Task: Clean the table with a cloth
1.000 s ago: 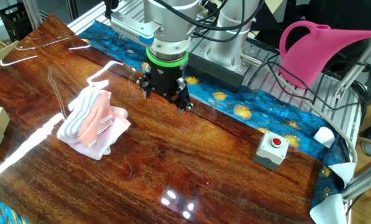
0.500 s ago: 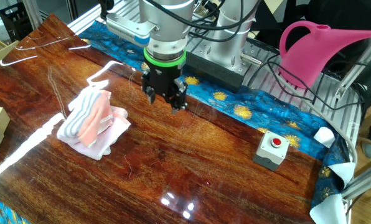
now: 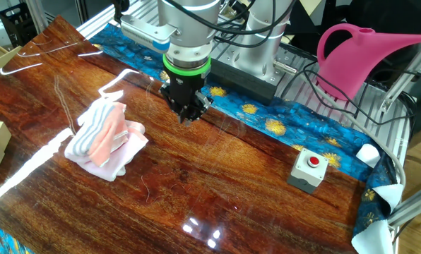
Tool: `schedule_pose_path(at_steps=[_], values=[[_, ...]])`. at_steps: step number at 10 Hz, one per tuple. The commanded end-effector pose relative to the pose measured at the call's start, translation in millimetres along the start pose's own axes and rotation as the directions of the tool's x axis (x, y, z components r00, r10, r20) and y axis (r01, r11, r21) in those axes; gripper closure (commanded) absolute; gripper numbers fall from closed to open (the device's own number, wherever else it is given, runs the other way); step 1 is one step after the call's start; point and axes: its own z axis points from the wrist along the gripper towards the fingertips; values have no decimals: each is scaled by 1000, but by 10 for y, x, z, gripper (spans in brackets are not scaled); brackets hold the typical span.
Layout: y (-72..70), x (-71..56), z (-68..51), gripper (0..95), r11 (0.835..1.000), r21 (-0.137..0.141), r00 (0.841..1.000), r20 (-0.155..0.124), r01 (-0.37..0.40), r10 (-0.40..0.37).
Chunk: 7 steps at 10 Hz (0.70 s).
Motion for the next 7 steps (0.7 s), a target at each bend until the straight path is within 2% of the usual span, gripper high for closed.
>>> schedule_pose_path(at_steps=[1,4,7], values=[[-19,-8,12,950,1000,2,1000,2,5,-5],[-50,-17,36,950,1000,8,1000,3,10,-10],[-178,-38,93,950,999,37,1000,-7,23,-22]])
